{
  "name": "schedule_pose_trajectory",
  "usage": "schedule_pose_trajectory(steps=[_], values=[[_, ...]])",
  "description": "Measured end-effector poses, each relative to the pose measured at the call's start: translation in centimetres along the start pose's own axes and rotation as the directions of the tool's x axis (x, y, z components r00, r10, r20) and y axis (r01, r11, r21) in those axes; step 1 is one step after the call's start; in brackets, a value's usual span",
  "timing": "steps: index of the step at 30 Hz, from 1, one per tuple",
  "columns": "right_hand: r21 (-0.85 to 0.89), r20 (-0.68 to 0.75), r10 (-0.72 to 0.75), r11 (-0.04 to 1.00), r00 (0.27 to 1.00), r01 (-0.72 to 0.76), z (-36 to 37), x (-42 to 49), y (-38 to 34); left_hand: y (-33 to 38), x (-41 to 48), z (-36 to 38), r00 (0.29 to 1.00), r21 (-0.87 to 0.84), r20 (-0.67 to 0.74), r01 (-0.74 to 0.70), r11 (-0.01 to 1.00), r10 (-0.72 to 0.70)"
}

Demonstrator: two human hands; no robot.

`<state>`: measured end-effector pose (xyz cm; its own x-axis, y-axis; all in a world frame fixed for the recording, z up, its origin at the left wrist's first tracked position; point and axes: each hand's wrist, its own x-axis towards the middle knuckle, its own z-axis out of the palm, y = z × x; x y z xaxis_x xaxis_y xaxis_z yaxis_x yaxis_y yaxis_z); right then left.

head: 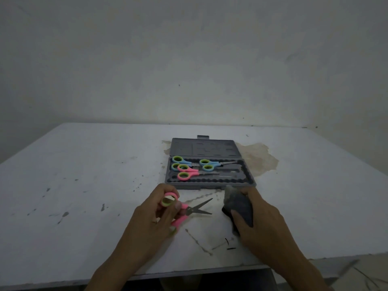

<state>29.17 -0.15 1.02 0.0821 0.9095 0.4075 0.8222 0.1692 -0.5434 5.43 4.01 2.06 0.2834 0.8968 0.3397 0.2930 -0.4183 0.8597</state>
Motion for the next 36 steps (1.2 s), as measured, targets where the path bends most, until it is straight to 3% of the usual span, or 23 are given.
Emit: schedule_pose_trajectory(steps=[4,8,10,14,21,25,36], values=[[0.189,-0.073,-0.028,0.981,0.997,0.041,-1.7,-0.2,-2.1,0.5,0.5,0.0,0.998,0.036,0.051,-0.022,0.999,0.02],[0.02,0.006,-0.261,0.965,0.965,0.261,-2.7,0.7,-3.9,0.7,1.1,0.0,0.982,0.235,0.149,-0.145,0.961,0.112],[-0.013,0.083,-0.308,0.951,0.948,0.31,-2.6,1.7,-4.3,1.0,1.3,0.1,0.966,0.286,0.185,-0.229,0.93,0.181],[-0.059,0.219,-0.29,0.949,0.932,0.309,-1.4,2.7,-5.0,1.0,1.5,0.4,0.946,0.399,0.225,-0.31,0.863,0.236],[-0.299,0.468,-0.178,0.89,0.866,0.345,-1.2,3.1,-6.1,0.4,1.7,0.7,0.918,0.465,0.275,-0.388,0.795,0.287],[-0.322,0.503,-0.21,0.855,0.838,0.407,-1.2,3.5,-6.1,-0.4,1.7,0.6,0.898,0.485,0.262,-0.439,0.757,0.353],[-0.267,0.542,-0.332,0.803,0.772,0.533,-2.8,3.6,-3.4,-0.9,0.8,1.3,0.91,0.457,0.217,-0.414,0.787,0.352]])
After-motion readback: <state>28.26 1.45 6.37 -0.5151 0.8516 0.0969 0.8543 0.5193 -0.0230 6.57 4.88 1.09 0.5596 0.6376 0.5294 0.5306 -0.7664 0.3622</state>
